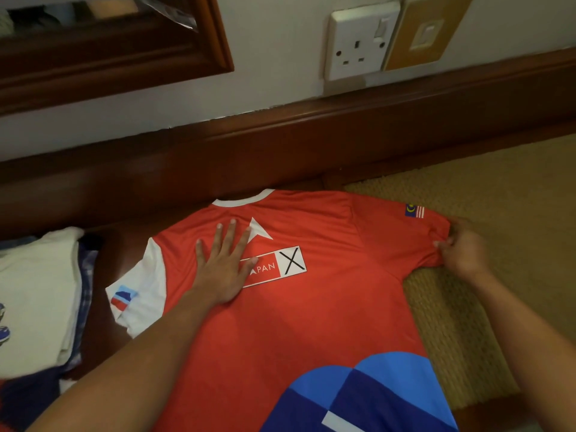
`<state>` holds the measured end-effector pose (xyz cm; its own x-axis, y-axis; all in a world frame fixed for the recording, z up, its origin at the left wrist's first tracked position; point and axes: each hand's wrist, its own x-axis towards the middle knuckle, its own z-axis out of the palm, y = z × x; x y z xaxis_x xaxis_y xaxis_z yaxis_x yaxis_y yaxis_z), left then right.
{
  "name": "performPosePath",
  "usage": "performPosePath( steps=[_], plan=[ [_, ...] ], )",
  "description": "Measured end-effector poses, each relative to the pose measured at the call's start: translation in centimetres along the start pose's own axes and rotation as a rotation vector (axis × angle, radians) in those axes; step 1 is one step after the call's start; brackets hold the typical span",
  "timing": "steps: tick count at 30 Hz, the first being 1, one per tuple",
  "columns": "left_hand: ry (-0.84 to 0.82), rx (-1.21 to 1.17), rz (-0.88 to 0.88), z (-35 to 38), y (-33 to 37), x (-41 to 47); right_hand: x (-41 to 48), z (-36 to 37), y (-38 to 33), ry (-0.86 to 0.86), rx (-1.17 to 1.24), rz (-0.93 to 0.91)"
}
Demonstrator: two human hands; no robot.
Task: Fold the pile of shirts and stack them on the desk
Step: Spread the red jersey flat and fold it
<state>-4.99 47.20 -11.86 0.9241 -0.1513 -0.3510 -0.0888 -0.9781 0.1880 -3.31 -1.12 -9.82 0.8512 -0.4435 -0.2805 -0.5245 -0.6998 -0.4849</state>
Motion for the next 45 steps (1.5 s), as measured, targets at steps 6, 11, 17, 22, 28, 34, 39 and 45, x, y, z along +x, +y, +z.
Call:
performPosePath(
  steps=[6,11,17,22,28,34,39,45],
  plan=[
    [0.056,-0.082,0.015,-0.4,-0.9,-1.0,-2.3,0.5,-4.8,0.186,-0.29,-0.136],
    [0.264,-0.204,-0.108,-0.5,-3.6,-5.7,-5.1,5.1,-11.5,-0.059,-0.196,-0.549],
    [0.442,-0.332,-0.491,-0.3,-8.7,-12.8,-10.4,13.0,-20.0,-0.385,-0.18,-0.824],
    [0.6,-0.484,-0.738,0.6,-11.8,-17.0,-16.0,19.2,-27.4,-0.514,-0.257,-1.066],
    [0.511,-0.837,-0.879,1.4,-12.9,-17.9,-22.8,25.3,-36.6,-0.598,-0.327,-1.266],
    [0.492,-0.956,-0.895,2.2,-13.3,-17.8,-25.8,30.0,-42.3,-0.545,-0.691,-1.369],
    [0.571,-1.125,-0.899,0.9,-13.1,-17.5,-25.5,30.6,-44.3,-0.677,-0.363,-1.178],
    [0.471,-1.387,-0.92,-0.2,-12.4,-16.7,-23.8,30.2,-43.9,-0.595,-0.276,-1.056]
  ],
)
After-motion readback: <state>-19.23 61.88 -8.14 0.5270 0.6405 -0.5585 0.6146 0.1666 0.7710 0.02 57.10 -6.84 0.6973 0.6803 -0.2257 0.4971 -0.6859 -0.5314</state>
